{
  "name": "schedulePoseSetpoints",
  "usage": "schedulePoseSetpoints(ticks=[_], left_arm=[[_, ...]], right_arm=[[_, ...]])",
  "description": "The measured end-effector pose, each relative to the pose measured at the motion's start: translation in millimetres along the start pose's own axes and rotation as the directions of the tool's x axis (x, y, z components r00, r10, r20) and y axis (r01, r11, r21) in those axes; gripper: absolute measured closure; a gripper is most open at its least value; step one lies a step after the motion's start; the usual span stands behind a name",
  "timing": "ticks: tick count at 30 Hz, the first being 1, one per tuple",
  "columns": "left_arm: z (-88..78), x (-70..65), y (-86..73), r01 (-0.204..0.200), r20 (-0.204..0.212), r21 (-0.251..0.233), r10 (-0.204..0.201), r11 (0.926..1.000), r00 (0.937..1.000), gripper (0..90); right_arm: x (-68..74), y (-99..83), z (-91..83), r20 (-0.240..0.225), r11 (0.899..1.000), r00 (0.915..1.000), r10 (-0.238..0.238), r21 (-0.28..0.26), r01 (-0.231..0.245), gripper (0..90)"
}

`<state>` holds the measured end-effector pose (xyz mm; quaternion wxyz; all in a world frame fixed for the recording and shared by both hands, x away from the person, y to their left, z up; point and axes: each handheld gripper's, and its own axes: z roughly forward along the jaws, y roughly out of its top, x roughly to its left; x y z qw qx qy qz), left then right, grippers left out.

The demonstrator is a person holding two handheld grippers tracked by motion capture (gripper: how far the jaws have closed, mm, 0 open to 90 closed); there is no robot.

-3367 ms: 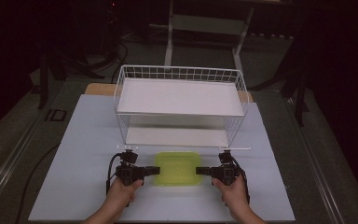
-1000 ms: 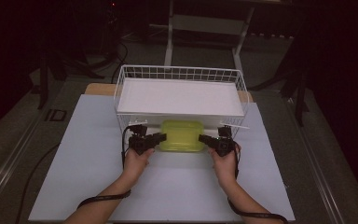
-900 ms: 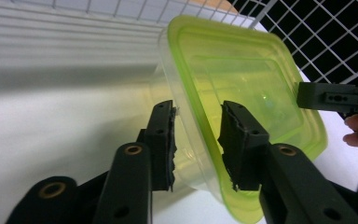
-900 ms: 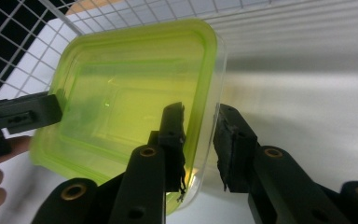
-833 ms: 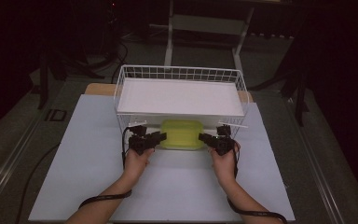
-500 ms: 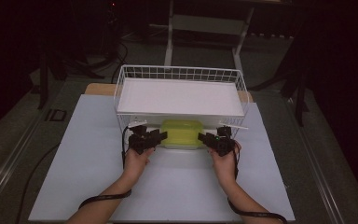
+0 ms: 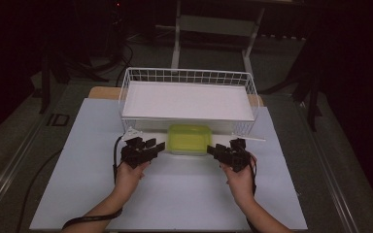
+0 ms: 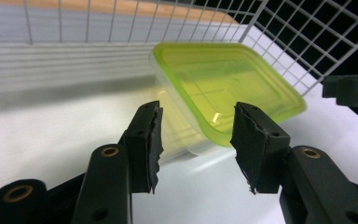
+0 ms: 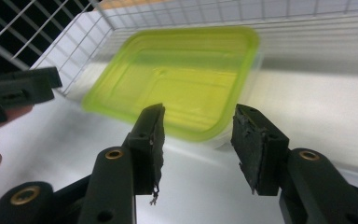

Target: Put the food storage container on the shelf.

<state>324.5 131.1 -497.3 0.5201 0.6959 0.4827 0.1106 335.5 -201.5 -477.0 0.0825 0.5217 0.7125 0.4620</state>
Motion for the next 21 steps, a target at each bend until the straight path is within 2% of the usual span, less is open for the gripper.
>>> schedulePoseSetpoints(ticks=[3, 6, 8, 10, 12, 15, 16, 17, 19, 20, 21], left_arm=[[-11.7, -3.8, -1.6, -0.016, 0.004, -0.019, 0.016, 0.9997, 0.9999, 51.4], [-22.5, -6.0, -4.3, 0.004, 0.017, -0.037, -0.003, 0.9993, 0.9998, 51.2], [-26.6, -6.2, -6.5, 0.012, 0.035, -0.03, -0.011, 0.9995, 0.9993, 49.6], [-30.1, -6.2, -10.2, 0.013, 0.043, -0.036, -0.012, 0.9993, 0.999, 47.6], [-34.5, -7.7, -15.7, -0.013, 0.036, -0.034, 0.014, 0.9994, 0.9993, 47.5], [-39.3, -7.6, -23.0, -0.027, 0.055, -0.061, 0.031, 0.9978, 0.998, 38.3], [-40.2, -6.9, -24.8, -0.033, 0.065, -0.068, 0.038, 0.9971, 0.9972, 35.4], [-41.0, -5.0, -27.4, -0.055, 0.098, -0.065, 0.061, 0.9964, 0.9933, 34.9], [-40.4, -2.5, -30.8, -0.059, 0.139, -0.051, 0.066, 0.997, 0.988, 28.1], [-39.5, -1.4, -32.5, -0.062, 0.161, -0.039, 0.067, 0.9973, 0.9847, 28.2], [-38.4, -1.5, -34.3, -0.073, 0.164, -0.028, 0.077, 0.9969, 0.9835, 28.1]], right_arm=[[8.3, -4.5, -1.1, -0.018, 1.0, 0.9998, -0.011, 0.017, 0.011, 55.2], [18.1, -9.8, 1.2, -0.025, 0.999, 0.9988, -0.042, 0.033, 0.043, 57.3], [24.2, -13.1, 5.4, -0.024, 0.997, 0.9979, -0.06, 0.054, 0.061, 59.7], [30.9, -17.3, 11.5, -0.008, 0.992, 0.9948, -0.101, 0.075, 0.102, 64.1], [34.6, -20.6, 15.4, -0.005, 0.99, 0.9932, -0.116, 0.085, 0.116, 71.5], [38.3, -25.4, 24.6, -0.01, 0.985, 0.9911, -0.132, 0.113, 0.133, 81.5], [38.6, -27.1, 28.4, -0.009, 0.983, 0.9905, -0.137, 0.124, 0.137, 84.8], [38.7, -27.9, 30.8, -0.009, 0.982, 0.9906, -0.137, 0.13, 0.137, 86.8], [39.5, -29.9, 36.9, -0.009, 0.979, 0.9897, -0.143, 0.149, 0.142, 89.8], [40.0, -30.6, 39.1, -0.006, 0.977, 0.9889, -0.148, 0.153, 0.147, 89.8], [40.7, -31.5, 41.9, -0.004, 0.976, 0.9882, -0.153, 0.158, 0.152, 89.9]])
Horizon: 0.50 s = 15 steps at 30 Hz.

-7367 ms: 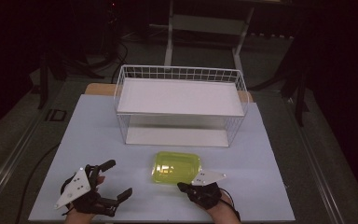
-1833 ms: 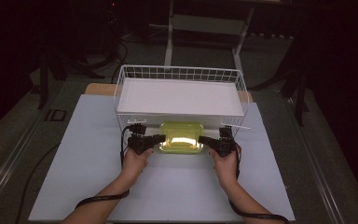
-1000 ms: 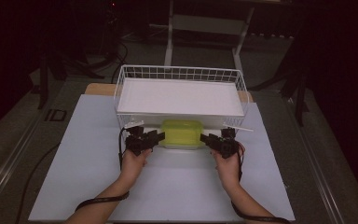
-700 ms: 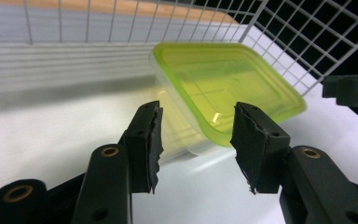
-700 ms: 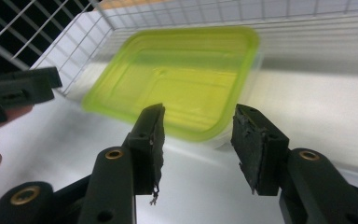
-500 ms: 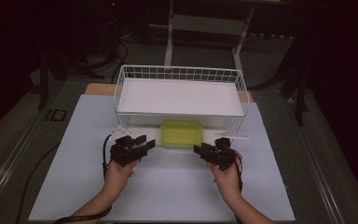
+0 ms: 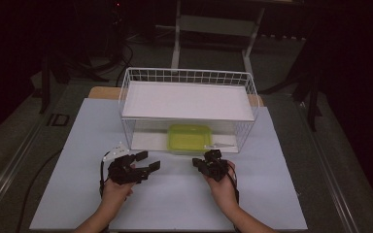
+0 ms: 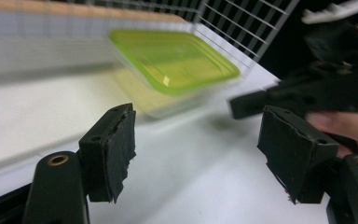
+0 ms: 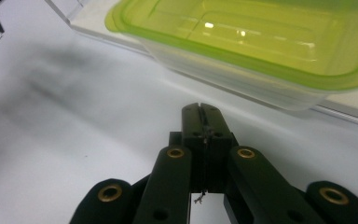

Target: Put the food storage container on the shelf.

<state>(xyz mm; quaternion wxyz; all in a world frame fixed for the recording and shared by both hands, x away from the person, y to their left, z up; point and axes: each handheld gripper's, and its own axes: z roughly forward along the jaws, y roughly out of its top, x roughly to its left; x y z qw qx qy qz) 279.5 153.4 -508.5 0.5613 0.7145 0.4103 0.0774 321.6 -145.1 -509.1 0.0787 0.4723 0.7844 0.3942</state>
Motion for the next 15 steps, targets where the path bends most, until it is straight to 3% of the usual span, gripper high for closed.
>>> schedulePoseSetpoints(ticks=[2, 5, 7, 10, 15], left_arm=[[1.7, -1.8, -3.7, -0.025, -0.014, -0.006, 0.025, 0.9997, 0.9996, 23.0], [3.8, -4.7, -7.0, -0.068, -0.073, -0.004, 0.067, 0.9977, 0.995, 11.3], [3.8, -4.9, -8.4, -0.075, -0.108, -0.004, 0.074, 0.9972, 0.9914, 0.1], [2.2, -2.1, -10.5, -0.051, -0.122, -0.03, 0.047, 0.9982, 0.9914, 0.1], [-0.5, 0.1, -10.4, -0.082, -0.137, -0.055, 0.074, 0.9951, 0.9878, 0.1]], right_arm=[[0.5, -0.1, 4.7, 0.01, 1.0, 0.9999, -0.007, 0.0, 0.007, 89.9], [-1.2, 1.4, 10.9, 0.015, 1.0, 0.9999, 0.005, 0.0, -0.005, 89.9], [-3.2, 2.6, 14.7, 0.021, 1.0, 0.9997, 0.015, -0.002, -0.015, 89.9], [-4.2, 5.0, 20.7, 0.028, 1.0, 0.9995, 0.017, -0.001, -0.017, 89.9], [-6.9, 11.0, 27.8, 0.041, 0.999, 0.9987, 0.031, -0.022, -0.03, 90.0]])
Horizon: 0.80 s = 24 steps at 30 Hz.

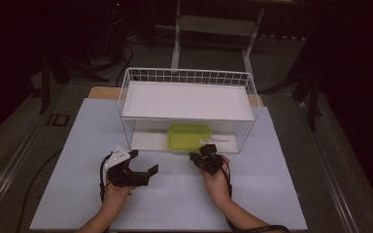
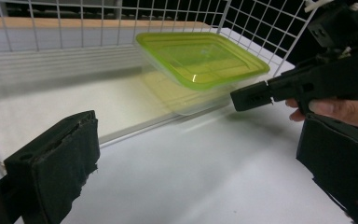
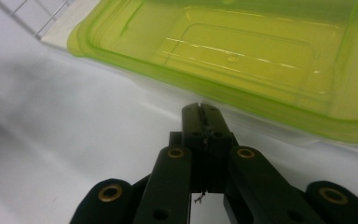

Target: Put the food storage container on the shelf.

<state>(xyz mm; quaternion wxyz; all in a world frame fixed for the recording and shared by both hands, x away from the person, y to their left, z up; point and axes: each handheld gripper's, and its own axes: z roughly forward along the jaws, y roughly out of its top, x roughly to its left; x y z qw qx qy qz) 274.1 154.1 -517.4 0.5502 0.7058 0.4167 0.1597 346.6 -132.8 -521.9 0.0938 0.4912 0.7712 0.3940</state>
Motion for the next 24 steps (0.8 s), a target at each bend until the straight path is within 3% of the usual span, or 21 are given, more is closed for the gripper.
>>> schedulePoseSetpoints(ticks=[9, 13, 16, 19, 24], left_arm=[[2.9, -1.1, -2.2, -0.027, 0.007, 0.009, 0.027, 0.9996, 0.9996, 0.2], [1.9, -0.1, -2.3, -0.022, -0.005, -0.004, 0.022, 0.9997, 0.9997, 0.2], [0.0, -1.7, -2.0, -0.047, -0.041, -0.023, 0.046, 0.9986, 0.9981, 0.2], [-0.1, -2.1, -1.4, -0.055, -0.046, -0.03, 0.053, 0.9981, 0.9975, 0.1], [2.0, -1.4, -2.5, -0.045, -0.015, -0.026, 0.045, 0.9986, 0.9989, 0.2]], right_arm=[[-3.6, 11.0, 14.0, 0.011, 1.0, 0.9997, 0.02, -0.017, -0.02, 89.9], [-2.6, 16.5, 20.6, 0.019, 1.0, 0.9996, 0.022, -0.023, -0.022, 89.9], [-1.5, 19.0, 24.7, 0.024, 0.999, 0.9995, 0.018, -0.029, -0.018, 89.9], [-2.4, 22.1, 28.7, 0.028, 0.999, 0.9989, 0.037, -0.034, -0.036, 89.8], [-5.1, 28.7, 32.8, 0.039, 0.998, 0.9986, 0.036, -0.05, -0.034, 89.8]])
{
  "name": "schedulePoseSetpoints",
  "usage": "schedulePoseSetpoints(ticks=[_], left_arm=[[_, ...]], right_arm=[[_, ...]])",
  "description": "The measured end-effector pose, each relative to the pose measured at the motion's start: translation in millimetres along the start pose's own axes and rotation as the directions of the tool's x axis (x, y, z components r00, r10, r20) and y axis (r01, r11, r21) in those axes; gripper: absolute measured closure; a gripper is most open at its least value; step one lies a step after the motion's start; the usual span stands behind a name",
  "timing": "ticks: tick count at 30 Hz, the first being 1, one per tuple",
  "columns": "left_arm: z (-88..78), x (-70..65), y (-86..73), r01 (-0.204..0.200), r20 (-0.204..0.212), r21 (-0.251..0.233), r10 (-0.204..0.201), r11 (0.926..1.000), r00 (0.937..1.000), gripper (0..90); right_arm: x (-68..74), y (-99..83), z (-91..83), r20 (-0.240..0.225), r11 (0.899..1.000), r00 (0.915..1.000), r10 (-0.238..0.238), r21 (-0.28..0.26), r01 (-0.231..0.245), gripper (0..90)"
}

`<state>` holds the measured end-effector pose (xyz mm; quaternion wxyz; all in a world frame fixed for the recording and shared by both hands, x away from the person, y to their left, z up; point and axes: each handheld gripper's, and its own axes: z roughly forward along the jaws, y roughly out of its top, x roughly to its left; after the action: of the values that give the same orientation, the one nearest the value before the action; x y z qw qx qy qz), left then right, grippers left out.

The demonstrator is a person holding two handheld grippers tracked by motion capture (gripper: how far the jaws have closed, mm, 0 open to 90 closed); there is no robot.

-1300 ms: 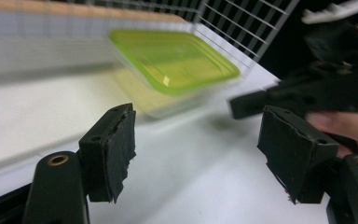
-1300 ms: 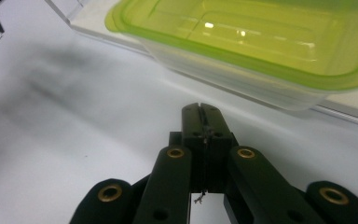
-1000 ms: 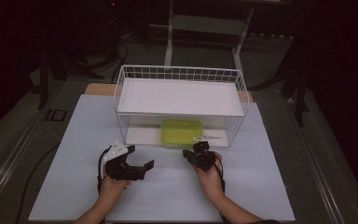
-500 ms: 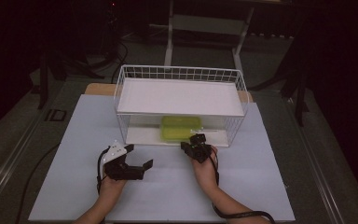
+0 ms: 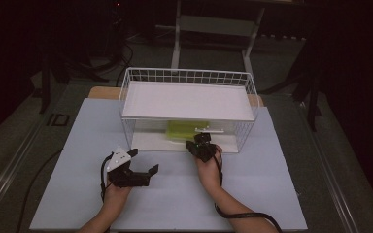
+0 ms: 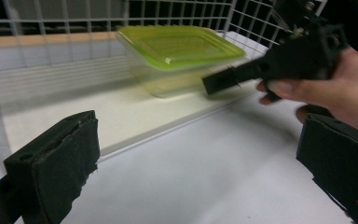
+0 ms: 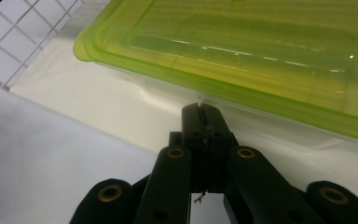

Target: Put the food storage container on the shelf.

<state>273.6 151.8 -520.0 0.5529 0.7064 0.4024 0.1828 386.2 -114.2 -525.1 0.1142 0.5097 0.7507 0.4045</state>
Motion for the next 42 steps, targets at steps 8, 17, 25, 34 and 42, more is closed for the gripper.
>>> schedulePoseSetpoints(ticks=[8, 17, 25, 34, 42], left_arm=[[1.3, -0.3, -1.6, 0.011, 0.01, 0.01, -0.011, 0.9999, 0.9999, 0.1], [1.8, -0.7, -2.3, 0.013, 0.012, 0.012, -0.013, 0.9998, 0.9998, 0.2], [1.1, 0.2, -1.5, 0.013, 0.022, 0.006, -0.013, 0.9999, 0.9997, 0.1], [1.0, 0.3, 2.0, -0.009, 0.054, -0.012, 0.01, 0.9999, 0.9985, 0.2], [5.4, -2.3, 2.4, -0.012, 0.11, -0.01, 0.013, 0.9999, 0.9938, 0.1]], right_arm=[[-6.4, 8.1, 5.3, 0.021, 1.0, 0.9993, 0.03, -0.006, -0.03, 89.8], [-7.7, 14.5, 12.2, 0.024, 1.0, 0.9996, 0.016, -0.009, -0.016, 89.8], [0.1, 8.8, 5.9, 0.006, 1.0, 1.0, -0.004, 0.001, 0.004, 85.6], [5.3, -6.1, -22.2, -0.019, 0.995, 0.9968, -0.077, -0.063, 0.076, 55.9], [-1.4, -19.6, -56.6, -0.104, 0.985, 0.9885, -0.109, -0.145, 0.094, 19.7]])
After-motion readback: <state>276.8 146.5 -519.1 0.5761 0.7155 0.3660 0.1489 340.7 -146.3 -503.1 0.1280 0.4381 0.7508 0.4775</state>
